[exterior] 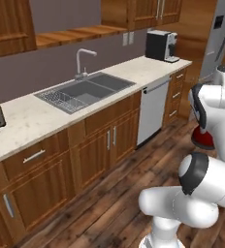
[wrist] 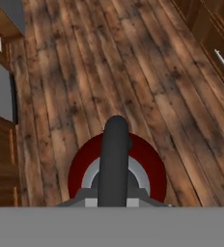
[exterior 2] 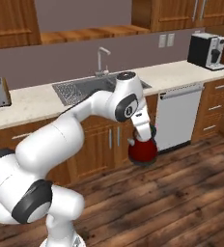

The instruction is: The kettle is done boiling. Turn off the stove, then wait for 300 timesteps before moving the kettle to the dining table.

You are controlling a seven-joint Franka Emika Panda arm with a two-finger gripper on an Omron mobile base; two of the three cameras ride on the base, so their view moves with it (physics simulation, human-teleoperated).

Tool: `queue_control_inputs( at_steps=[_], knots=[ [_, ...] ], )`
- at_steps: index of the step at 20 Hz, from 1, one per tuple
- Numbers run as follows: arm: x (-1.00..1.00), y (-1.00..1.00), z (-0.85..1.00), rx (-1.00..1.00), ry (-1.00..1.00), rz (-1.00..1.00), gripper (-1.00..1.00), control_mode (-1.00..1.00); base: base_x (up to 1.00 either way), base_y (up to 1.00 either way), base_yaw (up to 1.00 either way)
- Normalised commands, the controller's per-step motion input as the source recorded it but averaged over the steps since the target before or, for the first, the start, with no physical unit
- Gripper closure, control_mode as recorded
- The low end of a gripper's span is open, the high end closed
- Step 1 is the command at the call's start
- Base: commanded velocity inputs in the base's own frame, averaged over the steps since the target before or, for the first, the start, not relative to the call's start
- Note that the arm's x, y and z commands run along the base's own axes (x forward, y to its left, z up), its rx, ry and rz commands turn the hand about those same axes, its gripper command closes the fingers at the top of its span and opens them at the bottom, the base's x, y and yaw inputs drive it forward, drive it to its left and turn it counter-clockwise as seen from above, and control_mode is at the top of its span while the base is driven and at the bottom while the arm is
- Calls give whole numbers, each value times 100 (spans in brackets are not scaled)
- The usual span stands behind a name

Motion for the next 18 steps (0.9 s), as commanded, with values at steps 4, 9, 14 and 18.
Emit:
queue_control_inputs(
  at_steps=[4,9,14,18],
  knots=[
    [0,0,0,0,0,0,100,100,22,-47,-28],
    [0,0,0,0,0,0,100,100,26,-45,-28],
    [0,0,0,0,0,0,100,100,32,-44,-29],
    [0,0,0,0,0,0,100,100,25,-44,-29]
  ],
)
